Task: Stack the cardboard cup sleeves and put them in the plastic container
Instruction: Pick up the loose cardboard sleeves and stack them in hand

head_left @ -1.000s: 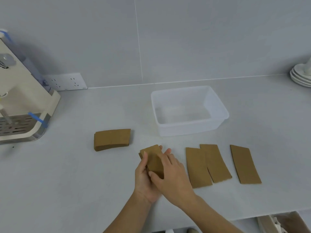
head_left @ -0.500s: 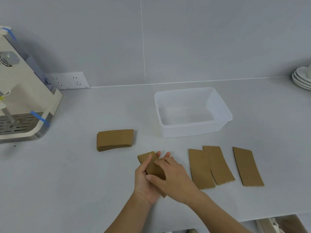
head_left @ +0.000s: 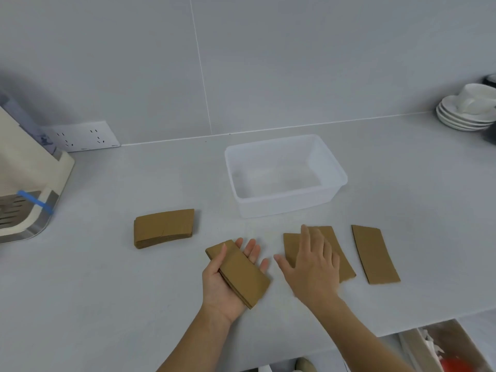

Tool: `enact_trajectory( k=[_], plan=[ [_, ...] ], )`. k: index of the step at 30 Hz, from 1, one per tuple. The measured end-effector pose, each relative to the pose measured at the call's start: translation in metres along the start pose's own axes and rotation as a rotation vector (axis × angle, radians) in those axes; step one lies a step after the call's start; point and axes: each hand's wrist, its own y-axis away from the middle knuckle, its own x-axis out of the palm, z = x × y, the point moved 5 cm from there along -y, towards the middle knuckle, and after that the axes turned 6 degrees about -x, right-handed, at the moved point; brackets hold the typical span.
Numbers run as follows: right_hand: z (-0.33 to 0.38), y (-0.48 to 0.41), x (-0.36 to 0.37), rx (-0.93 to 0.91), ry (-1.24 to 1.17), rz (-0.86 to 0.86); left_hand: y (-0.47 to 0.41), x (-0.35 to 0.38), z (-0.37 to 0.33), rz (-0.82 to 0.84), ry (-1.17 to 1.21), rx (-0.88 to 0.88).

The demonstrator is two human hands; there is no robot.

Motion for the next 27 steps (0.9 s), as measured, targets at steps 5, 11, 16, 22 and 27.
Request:
enact_trajectory(
  k=[5, 11, 16, 22, 27],
  plan=[
    [-0.011, 0.012, 0.017, 0.053, 0.039, 0.045, -0.002, 0.004, 0.007, 0.0, -0.011, -0.014],
    [-0.007, 0.015, 0.015, -0.023, 0.042, 0.02, -0.004, 0.004, 0.013, -0.013, -0.016, -0.026],
    [-0.004, 0.012, 0.008, -0.052, -0.003, 0.022, -0.004, 0.005, 0.015, -0.02, -0.006, -0.026],
    [0.004, 0.001, -0.024, -0.077, -0.237, -0.051, -0.002, 0.009, 0.013, -0.031, -0.001, -0.014],
    [0.032, 0.004, -0.048, -0.165, -0.462, -0.087, -0.001, 0.012, 0.013, -0.032, -0.066, -0.012]
  ],
)
